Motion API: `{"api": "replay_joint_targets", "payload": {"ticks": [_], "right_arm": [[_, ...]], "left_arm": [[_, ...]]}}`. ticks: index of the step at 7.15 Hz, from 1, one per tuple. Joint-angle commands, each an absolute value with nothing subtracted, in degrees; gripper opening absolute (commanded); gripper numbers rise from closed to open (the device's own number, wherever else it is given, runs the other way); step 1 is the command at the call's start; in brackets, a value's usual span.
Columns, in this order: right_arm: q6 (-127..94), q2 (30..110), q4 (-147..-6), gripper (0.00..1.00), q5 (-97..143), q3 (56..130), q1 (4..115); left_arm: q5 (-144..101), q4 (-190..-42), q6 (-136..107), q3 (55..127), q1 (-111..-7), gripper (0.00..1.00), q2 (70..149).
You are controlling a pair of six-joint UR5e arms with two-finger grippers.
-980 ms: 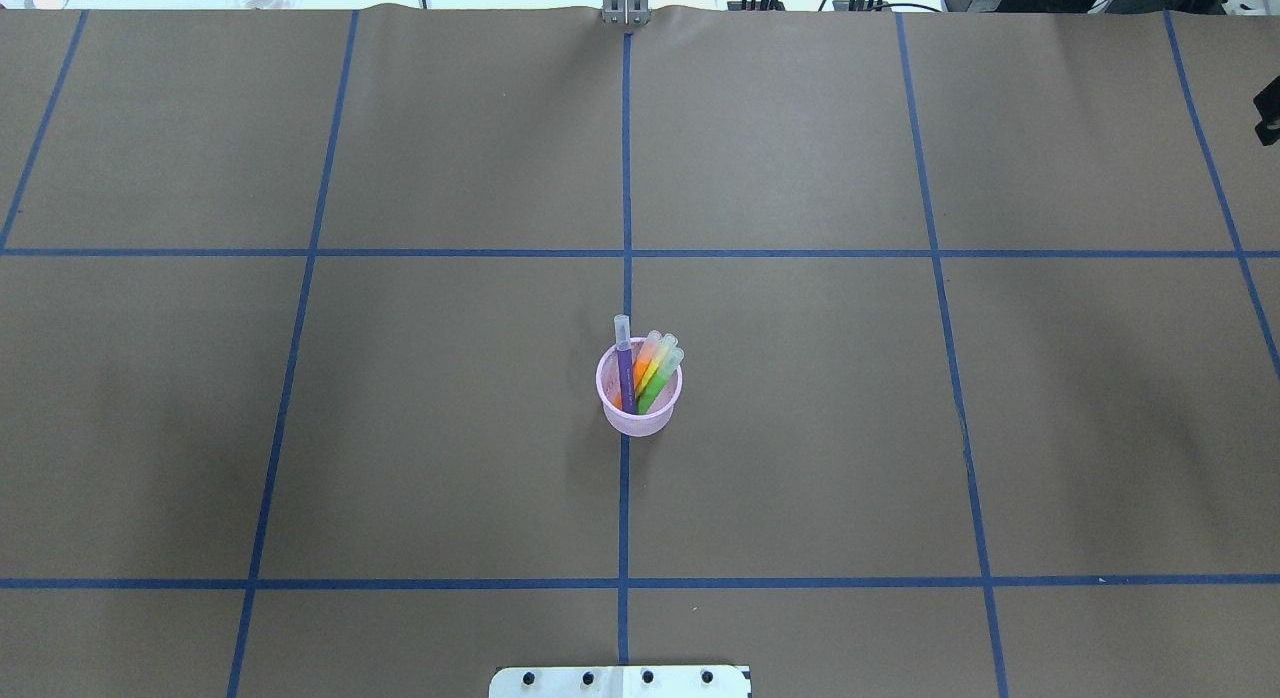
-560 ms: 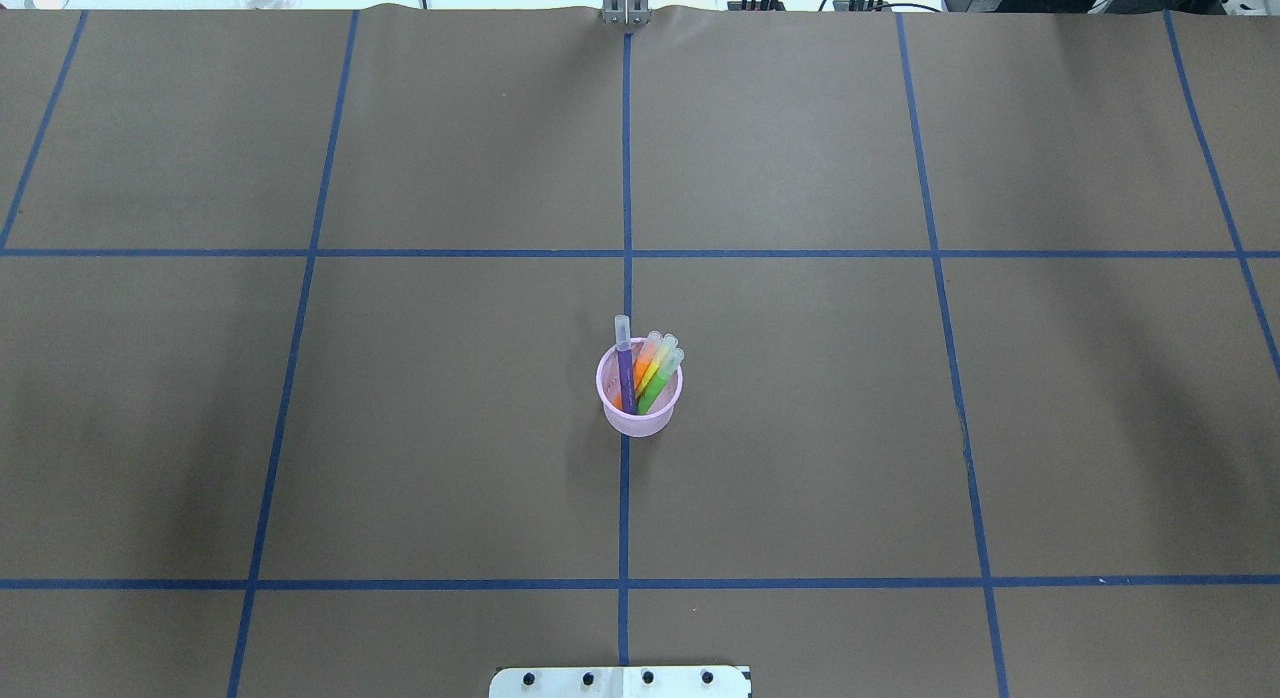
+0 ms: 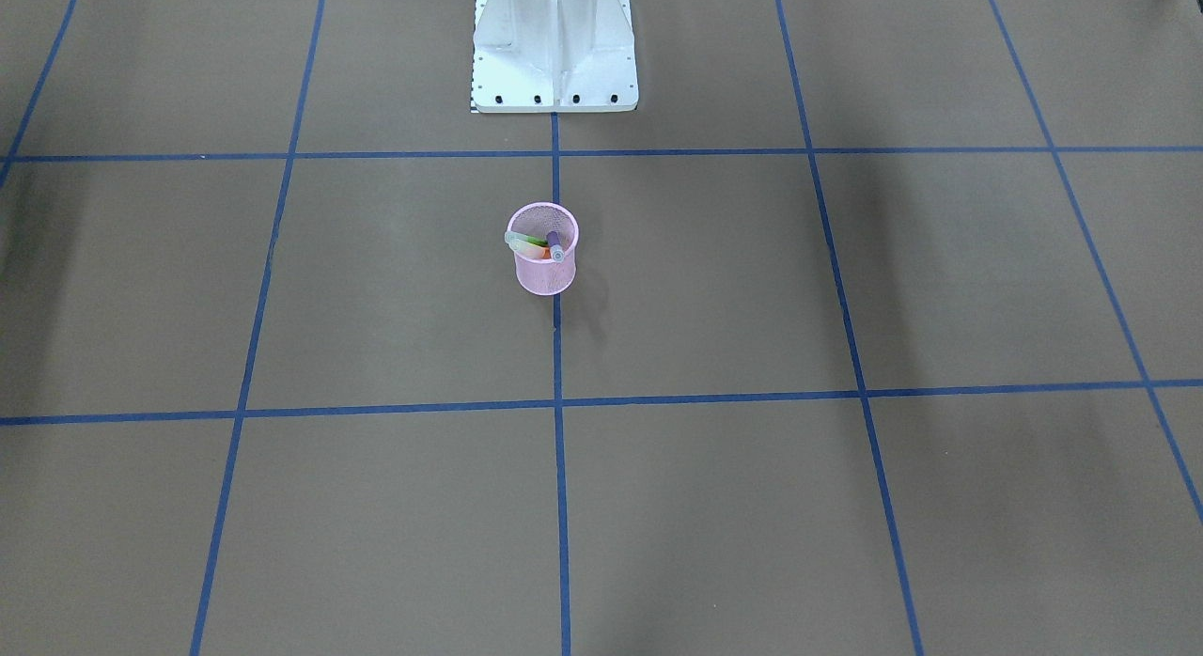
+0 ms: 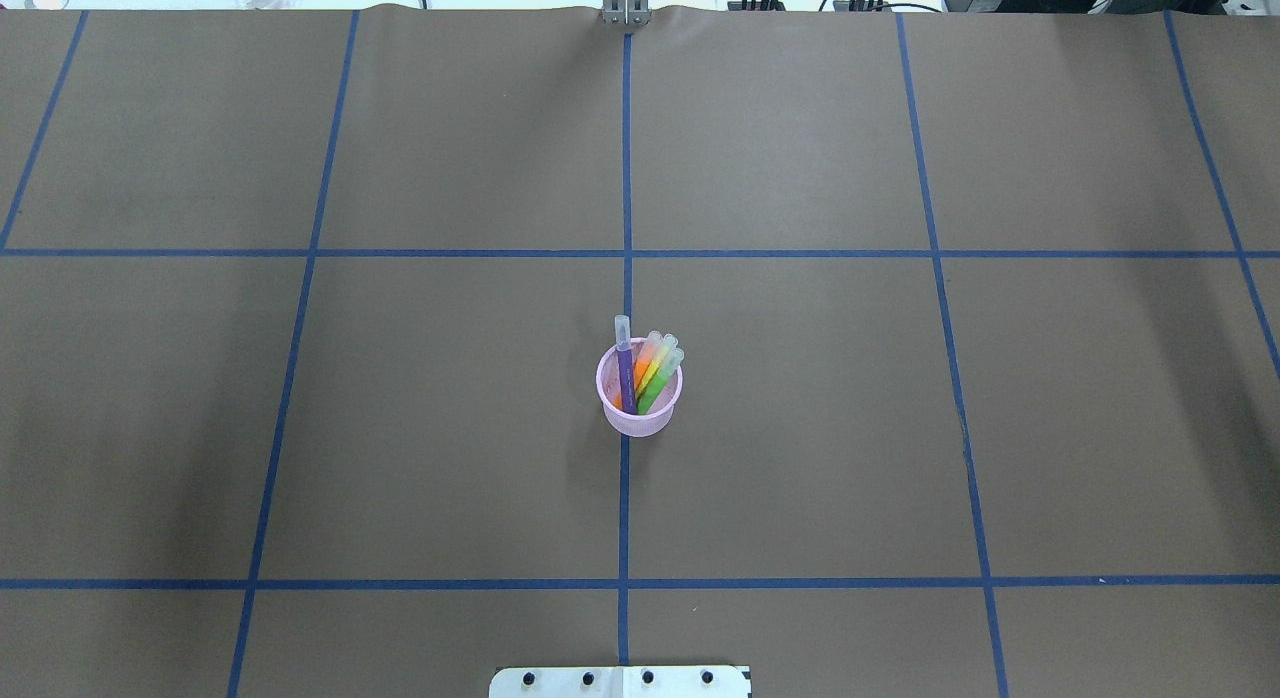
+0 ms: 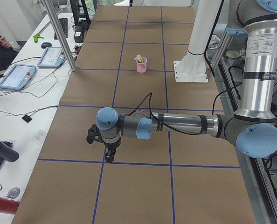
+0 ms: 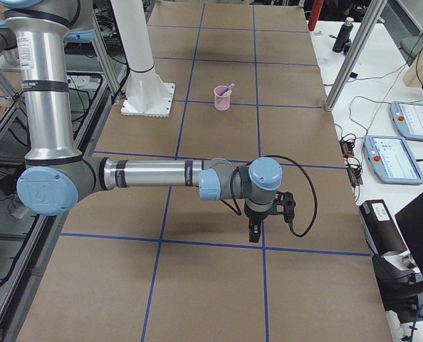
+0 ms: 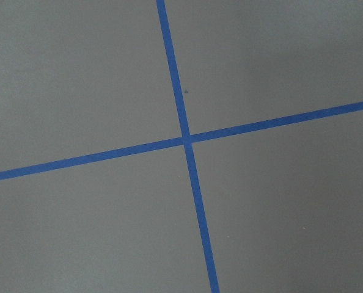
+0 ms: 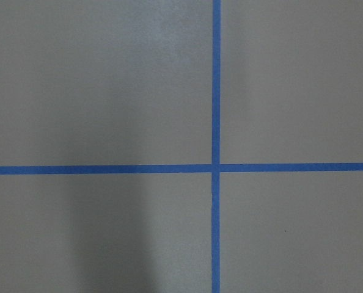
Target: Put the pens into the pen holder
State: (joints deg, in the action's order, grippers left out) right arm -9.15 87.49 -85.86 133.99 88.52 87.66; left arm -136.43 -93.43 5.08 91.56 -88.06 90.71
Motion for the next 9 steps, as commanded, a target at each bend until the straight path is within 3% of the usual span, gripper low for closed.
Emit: {"api": "replay_joint_targets", "payload": {"ticks": [1, 4, 9], "right_arm": [[-9.2, 88.0, -85.4, 0.99, 135.0, 87.8, 90.6], [-9.8, 89.5, -96.7, 0.99, 135.3, 98.5, 91.3], [-9.6, 89.7, -96.2, 0.99, 135.2, 98.6, 91.2]], "left_arm": [[-136.6, -92.6, 5.0, 91.5, -88.1, 1.00, 91.0], [-134.7, -92.6, 5.0, 91.6, -88.3, 1.00, 91.1], [-133.2, -92.6, 5.0, 91.7, -88.4, 1.00, 91.1]]}}
